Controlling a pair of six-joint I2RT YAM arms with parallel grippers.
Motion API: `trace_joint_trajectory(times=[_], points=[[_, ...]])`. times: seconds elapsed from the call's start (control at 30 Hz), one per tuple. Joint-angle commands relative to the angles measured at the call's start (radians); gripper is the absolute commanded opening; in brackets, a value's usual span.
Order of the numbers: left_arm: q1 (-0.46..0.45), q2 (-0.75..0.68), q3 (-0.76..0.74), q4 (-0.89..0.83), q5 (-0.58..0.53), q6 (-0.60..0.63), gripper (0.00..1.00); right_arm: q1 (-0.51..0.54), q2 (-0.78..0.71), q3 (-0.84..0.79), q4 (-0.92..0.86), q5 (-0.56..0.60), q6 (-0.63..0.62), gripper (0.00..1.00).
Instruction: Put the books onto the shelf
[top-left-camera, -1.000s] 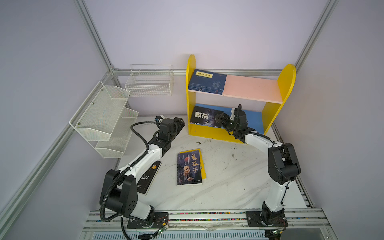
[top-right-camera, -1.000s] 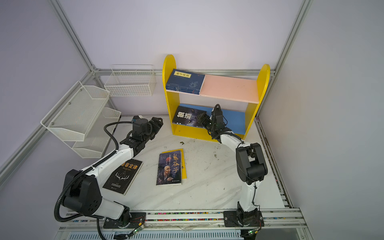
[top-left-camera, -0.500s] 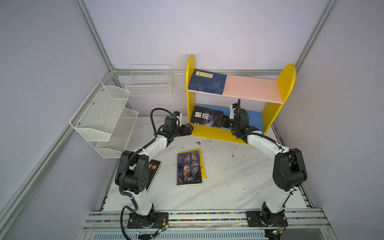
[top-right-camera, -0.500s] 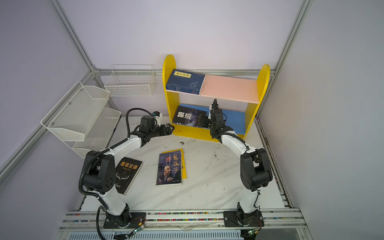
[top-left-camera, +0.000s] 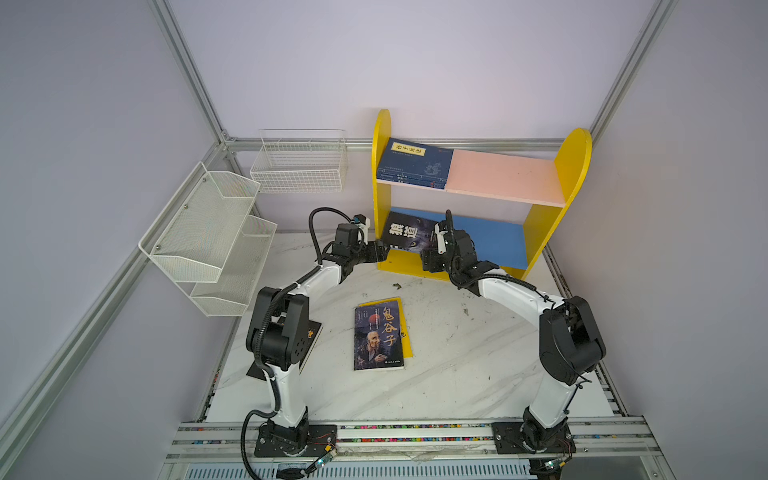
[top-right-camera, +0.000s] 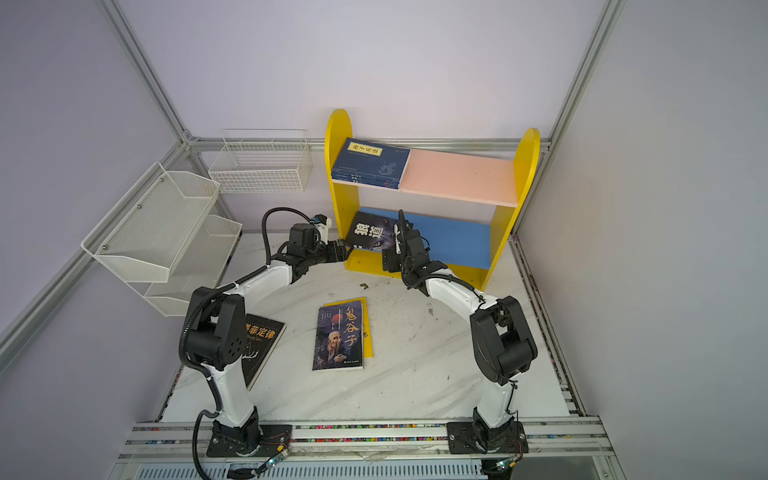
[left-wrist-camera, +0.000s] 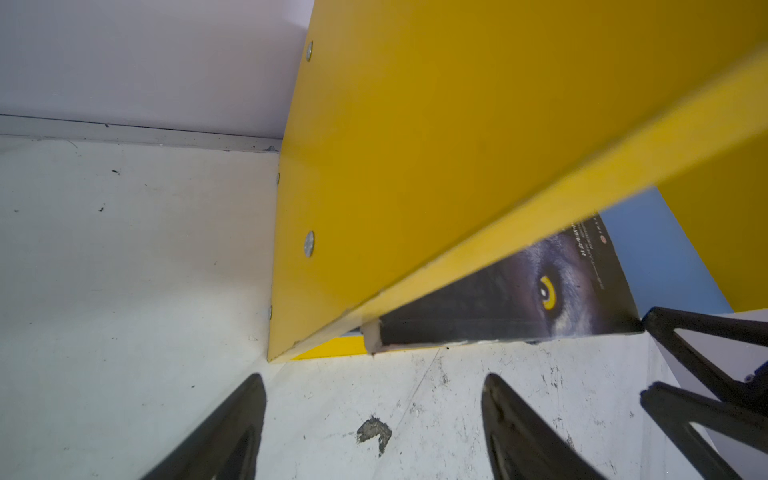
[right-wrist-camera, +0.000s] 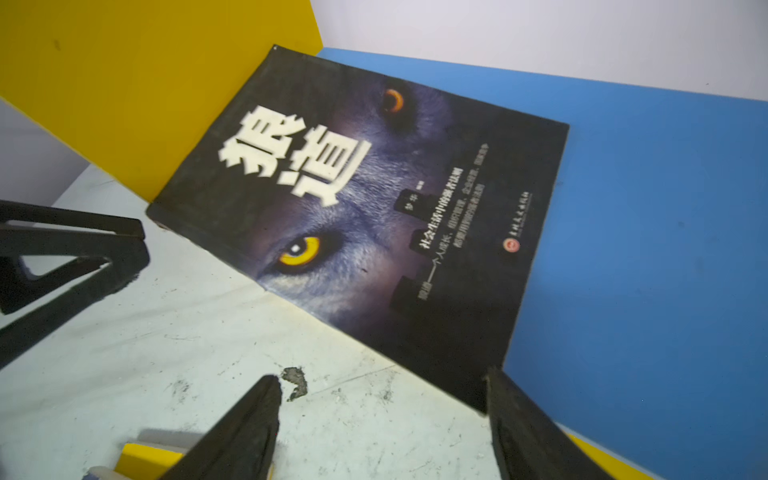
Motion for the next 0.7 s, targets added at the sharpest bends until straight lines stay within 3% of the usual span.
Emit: trace_joint_trajectory(times=[0.0, 0.67], points=[[0.006, 0.001, 0.104, 0.026, 0.008, 0.046, 0.79, -0.002, -0.028, -0.013, -0.008, 0.033, -0.034, 0.80], [0.006, 0.011, 0.105, 0.016, -0.032, 0.067, 0.67, -0.004, 0.062, 0.040, 0.026, -0.025, -0.033, 0.74]])
